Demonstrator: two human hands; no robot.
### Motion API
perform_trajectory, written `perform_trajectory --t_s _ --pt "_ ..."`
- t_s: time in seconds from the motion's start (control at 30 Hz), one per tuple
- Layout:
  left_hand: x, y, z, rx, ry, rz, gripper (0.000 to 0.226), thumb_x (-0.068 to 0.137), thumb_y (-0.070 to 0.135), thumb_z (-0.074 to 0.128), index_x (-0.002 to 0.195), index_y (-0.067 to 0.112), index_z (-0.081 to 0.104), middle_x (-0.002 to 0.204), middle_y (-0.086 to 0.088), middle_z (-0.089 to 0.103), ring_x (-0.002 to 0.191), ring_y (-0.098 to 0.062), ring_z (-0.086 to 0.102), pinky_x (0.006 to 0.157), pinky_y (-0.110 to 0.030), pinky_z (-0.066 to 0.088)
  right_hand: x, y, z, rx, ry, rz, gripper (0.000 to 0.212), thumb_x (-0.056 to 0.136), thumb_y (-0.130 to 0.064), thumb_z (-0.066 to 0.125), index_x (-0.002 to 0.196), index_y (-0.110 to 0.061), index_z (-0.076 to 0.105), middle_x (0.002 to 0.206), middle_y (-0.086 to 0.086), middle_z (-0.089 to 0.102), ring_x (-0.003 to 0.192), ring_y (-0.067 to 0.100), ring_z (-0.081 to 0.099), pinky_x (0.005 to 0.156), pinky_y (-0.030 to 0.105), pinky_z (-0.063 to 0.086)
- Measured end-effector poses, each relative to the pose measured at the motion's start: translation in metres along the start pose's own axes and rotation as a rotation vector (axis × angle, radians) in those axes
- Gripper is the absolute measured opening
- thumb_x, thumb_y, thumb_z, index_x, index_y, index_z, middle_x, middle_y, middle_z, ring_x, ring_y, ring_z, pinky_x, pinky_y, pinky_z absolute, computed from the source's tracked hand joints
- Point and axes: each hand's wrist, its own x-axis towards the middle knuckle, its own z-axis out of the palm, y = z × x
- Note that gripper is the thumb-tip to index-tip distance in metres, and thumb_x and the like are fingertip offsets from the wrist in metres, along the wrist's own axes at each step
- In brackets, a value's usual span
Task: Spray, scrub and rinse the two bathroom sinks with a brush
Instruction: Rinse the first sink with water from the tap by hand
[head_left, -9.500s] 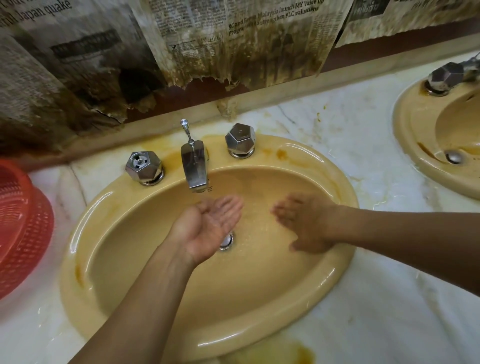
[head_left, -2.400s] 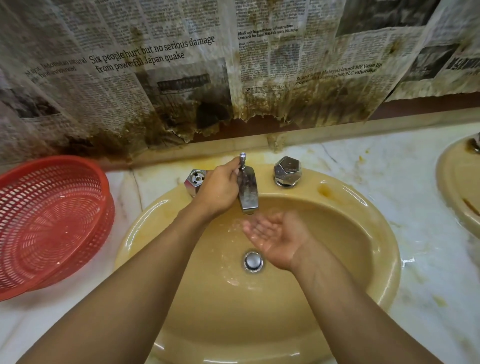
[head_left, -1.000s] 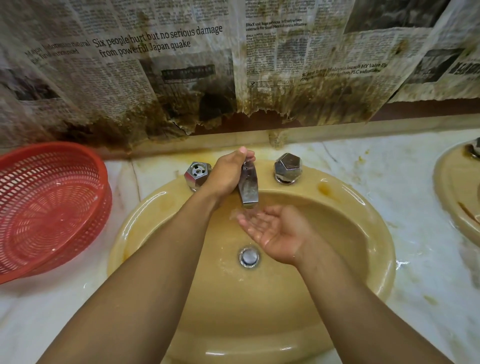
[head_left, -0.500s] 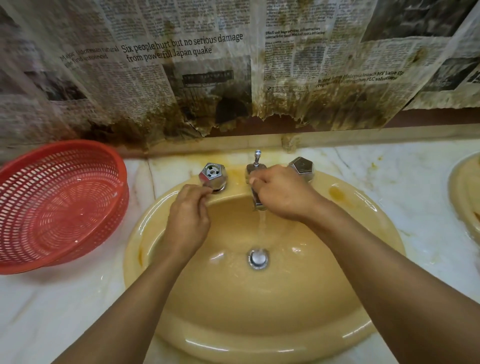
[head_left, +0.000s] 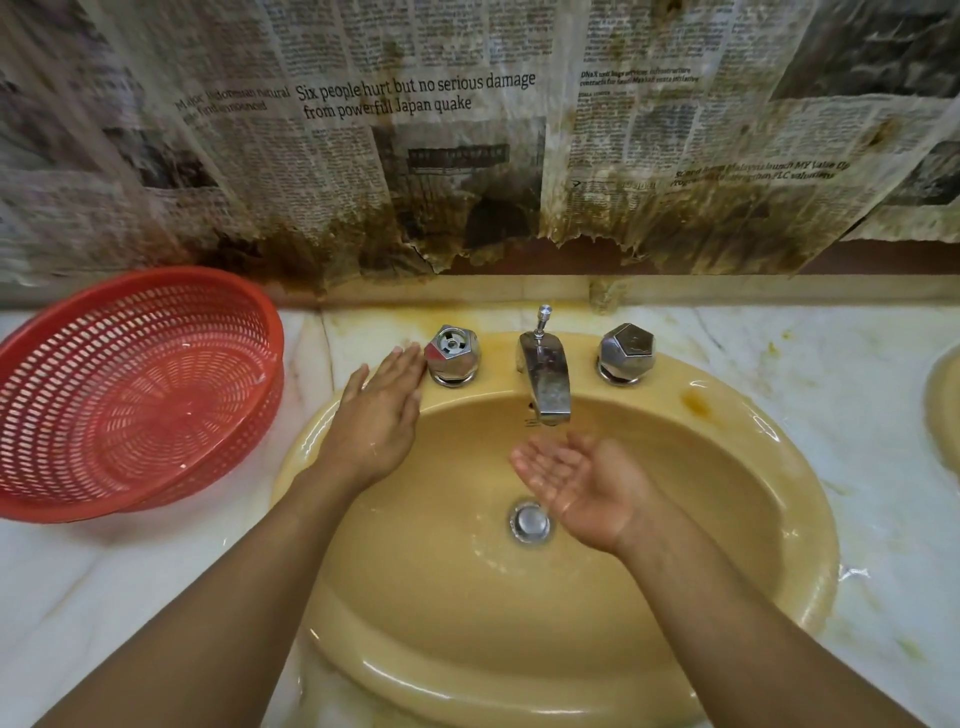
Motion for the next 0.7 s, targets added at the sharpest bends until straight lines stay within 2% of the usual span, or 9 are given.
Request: perform_trajectory --t_s 0.07,0.13,0.23,0.3,0.37,0.43,0.5,0.6,0.7 --pt "0.005 0.000 -0.002 -0.029 0.002 0.007 0.062 0.103 0.047 0.024 0.162 0.026 0.028 0.169 0.012 0.021 0.155 0.001 0.008 0.127 -0.042 0.010 -0.005 0.003 0.000 0.098 -0.022 0.070 0.035 0.108 -0.015 0.040 0.116 0.012 0.062 0.100 0.025 0.070 0.088 0.035 0.069 0.059 0.041 0.064" --pt "0.009 -0.001 -0.002 -0.030 0.000 0.006 0.067 0.100 0.056 0.027 0.161 0.028 0.030 0.168 0.013 0.023 0.155 0.000 0.011 0.126 -0.040 0.012 -0.012 -0.005 0.003 0.128 0.019 0.014 0.033 0.106 -0.012 0.039 0.107 0.009 0.064 0.086 0.020 0.068 0.078 0.030 0.065 0.048 0.032 0.060" --pt "0.016 -0.001 0.000 0.020 -0.012 -0.003 0.076 0.095 0.068 0.023 0.160 0.030 0.032 0.168 0.013 0.025 0.156 -0.002 0.012 0.125 -0.040 0.015 -0.031 -0.028 0.009 0.002 0.060 -0.156 0.032 0.104 -0.009 0.038 0.095 0.007 0.064 0.072 0.016 0.065 0.071 0.027 0.063 0.045 0.027 0.057" --pt "0.022 0.000 0.002 0.056 -0.021 0.000 0.079 0.093 0.074 0.020 0.158 0.032 0.033 0.168 0.014 0.025 0.156 -0.004 0.012 0.124 -0.041 0.016 -0.045 -0.043 0.017 -0.128 0.072 -0.277 0.030 0.101 -0.004 0.037 0.097 0.011 0.063 0.074 0.017 0.064 0.067 0.027 0.065 0.049 0.029 0.060" --pt "0.028 0.002 0.003 0.068 -0.026 -0.009 0.079 0.091 0.077 0.023 0.156 0.033 0.037 0.167 0.015 0.027 0.156 -0.006 0.013 0.123 -0.041 0.018 -0.055 -0.055 0.028 -0.215 0.066 -0.390 0.029 0.102 -0.003 0.038 0.094 0.009 0.063 0.073 0.016 0.068 0.064 0.026 0.070 0.064 0.035 0.064" --pt "0.033 0.004 0.002 0.047 -0.011 -0.033 0.080 0.088 0.079 0.030 0.152 0.033 0.042 0.164 0.015 0.032 0.156 -0.007 0.017 0.122 -0.042 0.021 -0.060 -0.067 0.044 -0.282 0.021 -0.458 0.029 0.104 -0.005 0.040 0.094 0.009 0.064 0.084 0.020 0.073 0.076 0.028 0.076 0.081 0.039 0.063" --pt "0.036 0.006 0.000 0.004 0.006 -0.057 0.075 0.087 0.078 0.043 0.147 0.034 0.047 0.161 0.016 0.039 0.154 -0.006 0.021 0.120 -0.041 0.024 -0.058 -0.077 0.060 -0.330 -0.095 -0.425 0.030 0.105 -0.008 0.043 0.107 0.012 0.064 0.101 0.027 0.073 0.094 0.035 0.076 0.090 0.041 0.061" --pt "0.035 0.011 -0.004 -0.047 0.009 -0.085 0.050 0.087 0.070 0.061 0.126 0.038 0.058 0.156 0.018 0.046 0.152 -0.005 0.028 0.116 -0.041 0.028 -0.051 -0.083 0.073 -0.352 -0.160 -0.403 0.029 0.105 -0.008 0.045 0.116 0.012 0.061 0.114 0.029 0.069 0.106 0.037 0.071 0.095 0.042 0.059" --pt "0.038 0.016 -0.010 -0.165 0.023 -0.150 0.036 0.076 0.066 0.076 0.102 0.049 0.059 0.140 0.016 0.061 0.136 -0.011 0.051 0.101 -0.035 0.039 -0.042 -0.078 0.062 -0.305 -0.022 -0.504 0.027 0.104 -0.008 0.045 0.108 0.010 0.063 0.104 0.025 0.072 0.095 0.033 0.075 0.090 0.038 0.061"
